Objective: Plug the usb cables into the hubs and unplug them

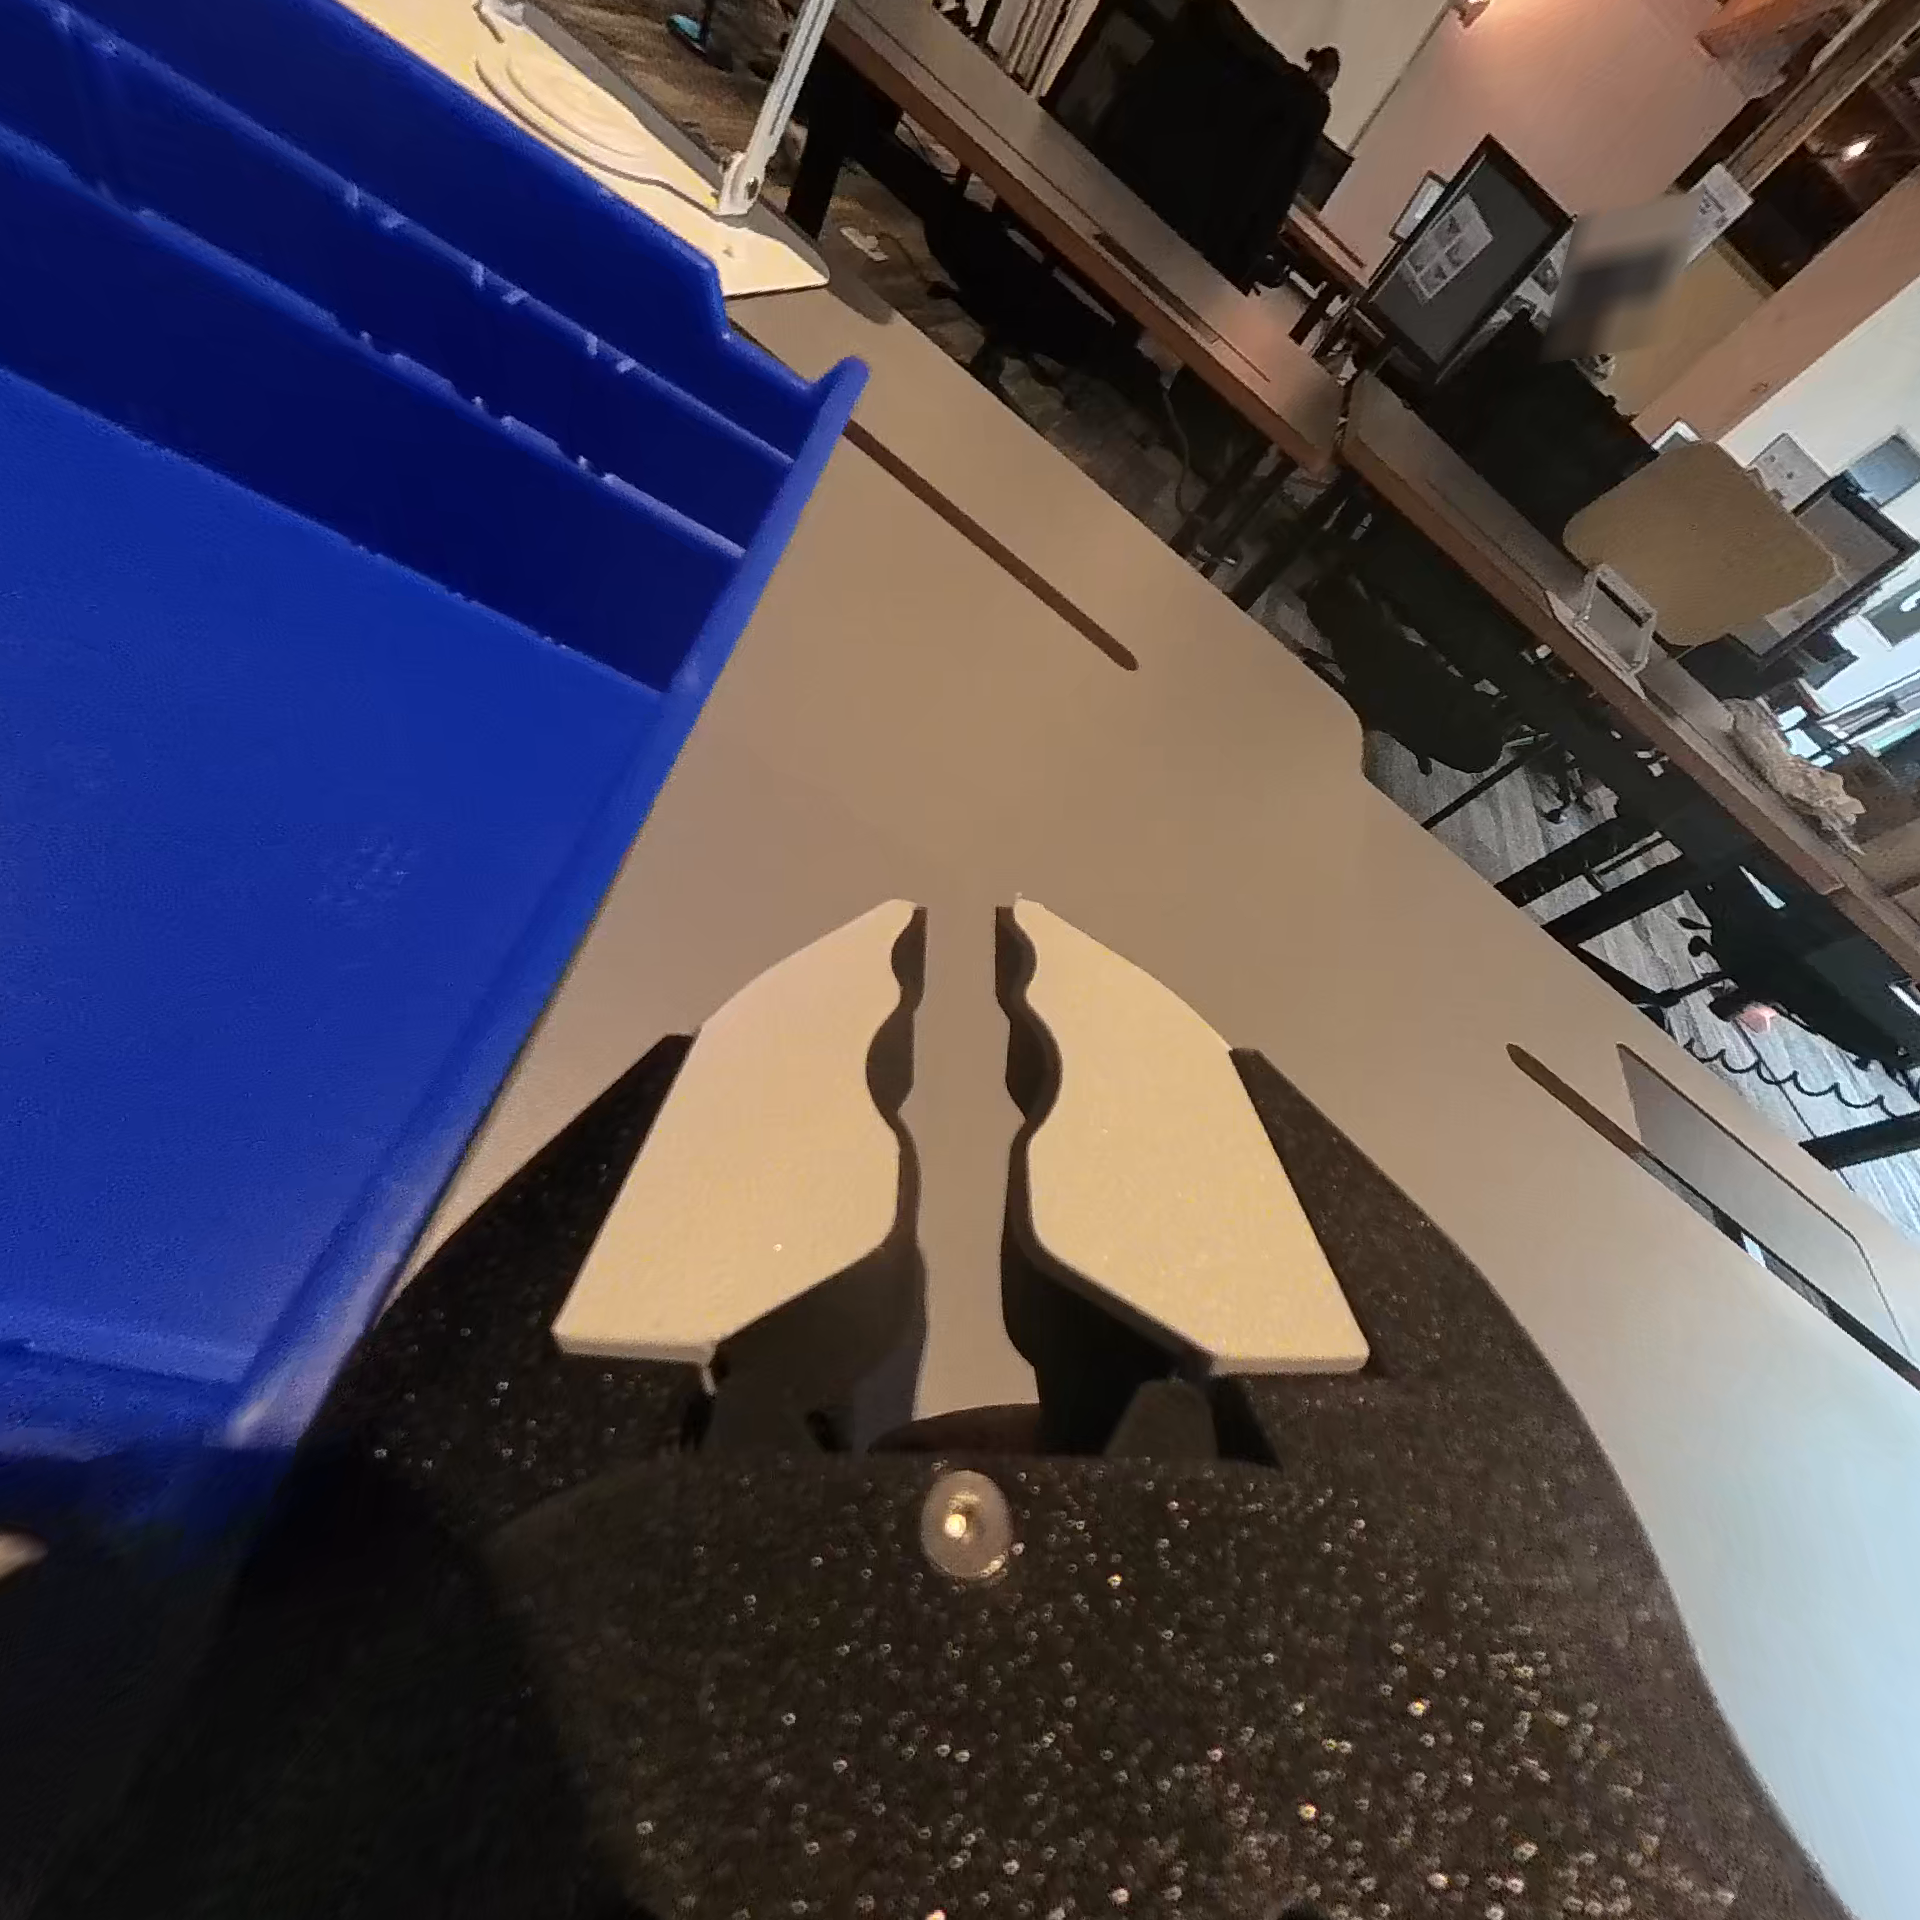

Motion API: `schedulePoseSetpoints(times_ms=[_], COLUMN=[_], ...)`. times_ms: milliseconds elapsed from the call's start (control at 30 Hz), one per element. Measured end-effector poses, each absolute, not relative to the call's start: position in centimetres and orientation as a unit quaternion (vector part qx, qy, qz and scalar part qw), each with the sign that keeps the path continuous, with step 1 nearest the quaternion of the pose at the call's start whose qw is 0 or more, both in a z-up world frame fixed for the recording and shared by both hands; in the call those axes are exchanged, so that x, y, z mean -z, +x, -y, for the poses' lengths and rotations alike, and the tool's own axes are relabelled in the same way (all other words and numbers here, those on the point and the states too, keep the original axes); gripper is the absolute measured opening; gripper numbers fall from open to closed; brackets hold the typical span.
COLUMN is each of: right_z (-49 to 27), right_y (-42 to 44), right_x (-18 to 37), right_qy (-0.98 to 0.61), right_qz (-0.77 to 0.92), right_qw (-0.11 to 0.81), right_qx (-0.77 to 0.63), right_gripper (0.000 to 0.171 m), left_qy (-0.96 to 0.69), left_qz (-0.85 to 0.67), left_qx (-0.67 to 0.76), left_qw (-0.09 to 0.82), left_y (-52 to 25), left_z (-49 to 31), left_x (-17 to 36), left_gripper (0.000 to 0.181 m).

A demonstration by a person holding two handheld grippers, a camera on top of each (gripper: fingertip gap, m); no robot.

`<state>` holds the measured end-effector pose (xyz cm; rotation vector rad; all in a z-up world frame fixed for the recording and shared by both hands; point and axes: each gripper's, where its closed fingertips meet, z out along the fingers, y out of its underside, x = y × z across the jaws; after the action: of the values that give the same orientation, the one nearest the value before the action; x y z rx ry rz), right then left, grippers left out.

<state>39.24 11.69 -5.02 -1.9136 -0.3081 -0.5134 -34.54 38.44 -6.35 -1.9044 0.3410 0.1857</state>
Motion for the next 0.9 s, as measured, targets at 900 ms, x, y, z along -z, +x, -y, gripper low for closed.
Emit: schedulePoseSetpoints(times_ms=[900], right_z=[-7.4], right_y=[5.9], right_x=[1.4], right_qy=[-0.752], right_qz=[0.335], right_qw=[0.552], right_qx=[0.132], right_gripper=[0.044], left_qy=[-0.610], left_qz=[-0.410], left_qx=[-0.031], left_qw=[0.677], left_y=[-14.9], left_z=[-29.8], left_x=[3.4], left_gripper=[0.020])
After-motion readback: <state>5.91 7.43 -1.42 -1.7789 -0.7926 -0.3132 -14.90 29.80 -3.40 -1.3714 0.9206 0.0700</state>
